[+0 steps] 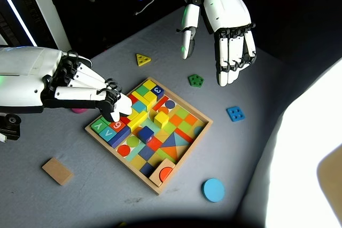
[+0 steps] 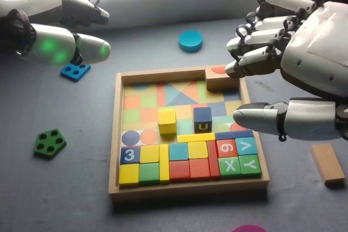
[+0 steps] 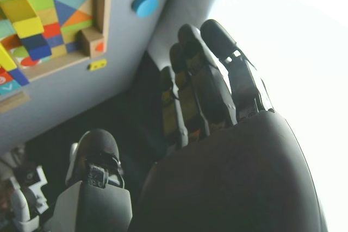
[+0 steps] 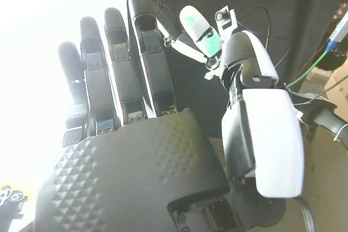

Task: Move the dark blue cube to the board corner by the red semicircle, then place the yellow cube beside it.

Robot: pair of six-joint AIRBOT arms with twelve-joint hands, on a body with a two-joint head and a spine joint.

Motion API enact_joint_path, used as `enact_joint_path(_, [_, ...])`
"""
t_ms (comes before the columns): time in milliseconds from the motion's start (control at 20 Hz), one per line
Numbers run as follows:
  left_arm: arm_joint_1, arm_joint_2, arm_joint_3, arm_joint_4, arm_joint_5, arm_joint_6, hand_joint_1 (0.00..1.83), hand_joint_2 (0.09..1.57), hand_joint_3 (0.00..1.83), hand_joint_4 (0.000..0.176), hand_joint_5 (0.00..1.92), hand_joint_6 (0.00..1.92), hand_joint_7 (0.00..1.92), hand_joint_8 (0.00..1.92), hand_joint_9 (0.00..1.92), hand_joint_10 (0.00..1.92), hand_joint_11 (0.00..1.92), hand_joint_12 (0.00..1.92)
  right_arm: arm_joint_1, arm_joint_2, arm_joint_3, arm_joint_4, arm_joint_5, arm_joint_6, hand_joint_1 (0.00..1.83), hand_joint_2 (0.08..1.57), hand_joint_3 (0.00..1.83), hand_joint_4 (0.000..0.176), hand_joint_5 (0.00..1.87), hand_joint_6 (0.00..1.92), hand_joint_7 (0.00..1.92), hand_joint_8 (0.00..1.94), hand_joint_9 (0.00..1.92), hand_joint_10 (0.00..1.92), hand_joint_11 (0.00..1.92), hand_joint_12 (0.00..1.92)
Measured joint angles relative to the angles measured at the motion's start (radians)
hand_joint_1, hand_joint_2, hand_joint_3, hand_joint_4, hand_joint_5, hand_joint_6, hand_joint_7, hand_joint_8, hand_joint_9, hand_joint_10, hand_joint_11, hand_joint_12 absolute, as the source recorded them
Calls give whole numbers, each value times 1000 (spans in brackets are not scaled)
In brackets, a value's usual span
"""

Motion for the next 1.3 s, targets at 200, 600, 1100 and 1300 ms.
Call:
enact_joint_path(200, [2, 0, 2, 1, 0, 0, 156, 1297, 6, 0, 29, 4, 57, 3, 77, 9, 0, 270, -5, 1, 0, -1, 0, -5, 0, 1157, 32, 0, 22, 3, 17, 4, 2, 1, 0, 0])
enact_joint_path(600, [3, 0, 8, 1, 0, 0, 0, 1253, 0, 4, 0, 0, 3, 0, 2, 0, 2, 1, -26, -54, 33, 139, -13, -130, 0, 1151, 19, 10, 96, 40, 26, 10, 6, 2, 0, 0])
enact_joint_path(1100, [10, -1, 10, 0, -16, 0, 7, 1273, 3, 0, 1, 0, 0, 0, 5, 1, 1, 0, -17, -269, 196, 409, -91, -317, 0, 1143, 0, 0, 934, 108, 275, 11, 0, 0, 0, 0])
enact_joint_path(1300, [12, -1, 12, 0, -27, 0, 1, 1259, 0, 0, 6, 2, 14, 2, 19, 5, 14, 11, -14, -341, 275, 481, -118, -335, 0, 1141, 0, 0, 930, 94, 228, 0, 3, 1, 0, 0])
